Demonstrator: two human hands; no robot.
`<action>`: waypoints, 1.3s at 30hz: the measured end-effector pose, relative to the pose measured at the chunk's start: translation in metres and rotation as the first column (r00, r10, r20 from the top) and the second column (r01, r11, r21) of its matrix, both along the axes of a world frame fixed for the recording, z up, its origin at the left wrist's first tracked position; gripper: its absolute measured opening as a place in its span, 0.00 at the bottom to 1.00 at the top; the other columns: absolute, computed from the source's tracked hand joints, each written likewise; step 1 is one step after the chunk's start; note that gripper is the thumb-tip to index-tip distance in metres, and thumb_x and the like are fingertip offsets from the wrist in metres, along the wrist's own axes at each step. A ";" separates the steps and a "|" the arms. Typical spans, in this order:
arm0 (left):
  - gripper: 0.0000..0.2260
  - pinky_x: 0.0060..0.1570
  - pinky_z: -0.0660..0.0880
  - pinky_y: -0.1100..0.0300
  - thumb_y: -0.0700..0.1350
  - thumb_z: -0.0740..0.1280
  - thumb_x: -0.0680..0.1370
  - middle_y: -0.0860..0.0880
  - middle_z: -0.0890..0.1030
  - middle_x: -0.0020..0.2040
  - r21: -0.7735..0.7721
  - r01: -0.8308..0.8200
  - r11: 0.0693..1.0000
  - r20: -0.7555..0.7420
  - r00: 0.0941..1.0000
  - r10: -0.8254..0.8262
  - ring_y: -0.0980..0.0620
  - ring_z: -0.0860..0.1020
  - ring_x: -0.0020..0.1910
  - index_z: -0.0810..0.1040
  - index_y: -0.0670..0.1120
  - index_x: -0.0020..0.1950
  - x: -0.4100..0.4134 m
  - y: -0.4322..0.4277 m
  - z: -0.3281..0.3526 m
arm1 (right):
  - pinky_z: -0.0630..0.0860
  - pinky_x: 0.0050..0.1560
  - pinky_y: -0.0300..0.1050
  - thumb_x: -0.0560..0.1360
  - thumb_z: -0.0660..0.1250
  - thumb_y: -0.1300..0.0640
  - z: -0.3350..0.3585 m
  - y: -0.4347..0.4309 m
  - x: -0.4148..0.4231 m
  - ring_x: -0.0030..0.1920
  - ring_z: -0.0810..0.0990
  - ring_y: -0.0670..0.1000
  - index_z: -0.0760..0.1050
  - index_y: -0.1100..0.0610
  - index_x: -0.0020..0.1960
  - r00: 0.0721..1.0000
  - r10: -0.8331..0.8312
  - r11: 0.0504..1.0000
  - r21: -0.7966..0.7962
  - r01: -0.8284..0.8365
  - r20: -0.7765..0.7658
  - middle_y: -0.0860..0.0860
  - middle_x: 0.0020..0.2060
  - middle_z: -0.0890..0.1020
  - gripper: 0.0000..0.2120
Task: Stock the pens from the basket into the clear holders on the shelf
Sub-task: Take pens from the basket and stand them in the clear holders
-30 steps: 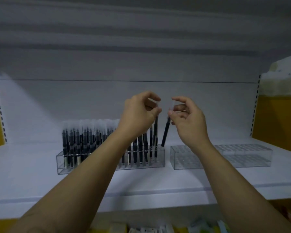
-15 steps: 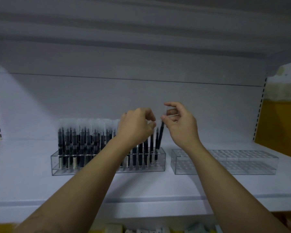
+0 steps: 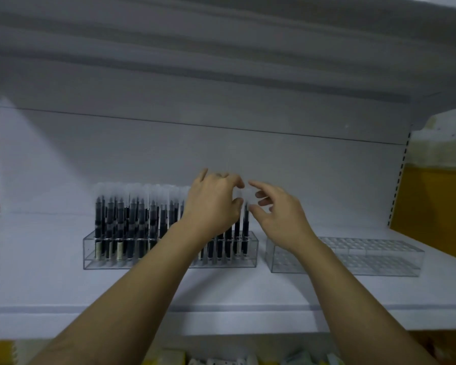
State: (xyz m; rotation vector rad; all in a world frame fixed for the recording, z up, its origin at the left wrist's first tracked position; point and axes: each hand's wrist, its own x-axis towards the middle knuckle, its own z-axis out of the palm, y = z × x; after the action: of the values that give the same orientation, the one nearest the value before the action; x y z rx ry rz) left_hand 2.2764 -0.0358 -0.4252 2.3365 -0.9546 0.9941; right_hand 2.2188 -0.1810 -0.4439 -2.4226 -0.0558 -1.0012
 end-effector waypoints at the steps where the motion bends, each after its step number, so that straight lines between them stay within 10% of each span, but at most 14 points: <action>1: 0.15 0.75 0.52 0.51 0.51 0.65 0.78 0.51 0.79 0.61 0.003 0.002 1.000 0.007 1.000 -0.002 0.51 0.74 0.62 0.74 0.51 0.64 -0.002 0.002 -0.001 | 0.72 0.57 0.40 0.78 0.66 0.54 0.000 0.000 -0.004 0.54 0.75 0.45 0.68 0.46 0.71 1.000 -0.014 1.000 -0.019 0.014 -0.002 0.47 0.59 0.76 0.22; 14: 0.17 0.73 0.45 0.59 0.46 0.67 0.77 0.50 0.76 0.64 -0.115 0.075 0.991 0.099 0.993 -0.064 0.51 0.69 0.68 0.74 0.48 0.65 -0.067 0.036 -0.043 | 0.67 0.66 0.46 0.77 0.66 0.51 -0.021 0.030 -0.074 0.65 0.70 0.49 0.68 0.47 0.70 0.992 -0.124 0.970 -0.209 0.122 0.002 0.47 0.65 0.73 0.22; 33: 0.12 0.49 0.72 0.55 0.45 0.71 0.73 0.50 0.80 0.49 -0.062 0.072 0.995 0.002 0.997 -0.072 0.48 0.77 0.52 0.79 0.48 0.56 -0.141 0.063 -0.187 | 0.67 0.56 0.36 0.75 0.69 0.58 -0.159 0.061 -0.153 0.59 0.71 0.50 0.76 0.53 0.63 0.997 -0.074 0.991 -0.114 0.071 -0.019 0.50 0.56 0.75 0.17; 39: 0.14 0.56 0.69 0.55 0.50 0.65 0.78 0.52 0.79 0.58 0.006 0.069 0.998 -0.236 0.970 -0.066 0.49 0.76 0.58 0.76 0.50 0.63 -0.147 0.063 -0.266 | 0.66 0.63 0.44 0.78 0.65 0.51 -0.230 0.060 -0.159 0.65 0.68 0.51 0.71 0.50 0.68 0.942 -0.145 0.987 -0.103 0.119 -0.303 0.49 0.64 0.72 0.19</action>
State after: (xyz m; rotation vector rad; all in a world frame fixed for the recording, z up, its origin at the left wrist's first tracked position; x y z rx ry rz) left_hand 2.1296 0.0273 -0.6911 2.3521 -0.9410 0.6666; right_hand 2.0603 -0.1207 -0.6742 -2.6616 0.1811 -0.6720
